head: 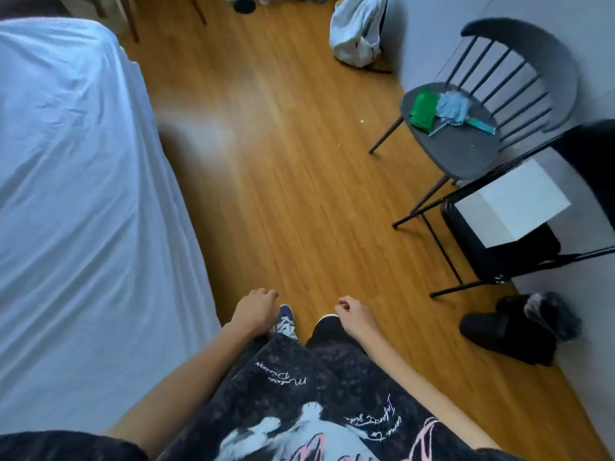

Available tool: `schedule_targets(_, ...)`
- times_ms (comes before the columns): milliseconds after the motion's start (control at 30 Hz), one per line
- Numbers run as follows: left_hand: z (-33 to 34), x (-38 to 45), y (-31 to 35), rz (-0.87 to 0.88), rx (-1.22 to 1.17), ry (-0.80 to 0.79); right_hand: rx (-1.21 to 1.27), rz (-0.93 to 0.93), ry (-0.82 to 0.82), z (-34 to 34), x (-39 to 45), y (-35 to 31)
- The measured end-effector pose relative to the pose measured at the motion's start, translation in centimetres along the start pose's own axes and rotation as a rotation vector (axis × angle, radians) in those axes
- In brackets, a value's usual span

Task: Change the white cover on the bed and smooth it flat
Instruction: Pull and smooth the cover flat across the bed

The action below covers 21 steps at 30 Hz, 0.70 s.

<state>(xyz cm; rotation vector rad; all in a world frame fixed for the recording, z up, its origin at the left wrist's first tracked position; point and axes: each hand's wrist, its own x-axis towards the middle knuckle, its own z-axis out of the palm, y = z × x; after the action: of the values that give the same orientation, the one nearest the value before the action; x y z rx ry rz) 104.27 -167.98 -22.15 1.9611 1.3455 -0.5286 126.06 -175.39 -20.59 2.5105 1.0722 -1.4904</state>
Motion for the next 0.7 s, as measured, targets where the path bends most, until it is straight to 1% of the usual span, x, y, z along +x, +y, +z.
schedule_targets(167,-9.7,8.3,-0.8,-0.082,-0.110,0.057,-0.034,-0.063,0.014,-8.0,8.2,-9.0)
schedule_targets(300,-16.7,16.2,-1.6,-0.136,-0.169,0.095,-0.049,-0.115,-0.036,-14.2,16.3,-17.1)
schedule_targets(467,-26.7,25.1,-2.1,-0.294,-0.265,0.125,-0.244,-0.261,-0.092,-22.5,26.7,-28.5)
schedule_targets(533,-30.7,27.7,-2.0,-0.321,-0.289,0.125,-0.304,-0.302,-0.099,-25.4,30.0,-33.7)
schedule_targets(633,-36.3,31.7,-2.7,-0.351,-0.315,0.190,-0.412,-0.377,-0.123,-29.2,34.3,-42.1)
schedule_targets(700,-39.3,34.1,-3.8,-0.380,-0.329,0.206,-0.443,-0.422,-0.139,-30.9,36.9,-47.4)
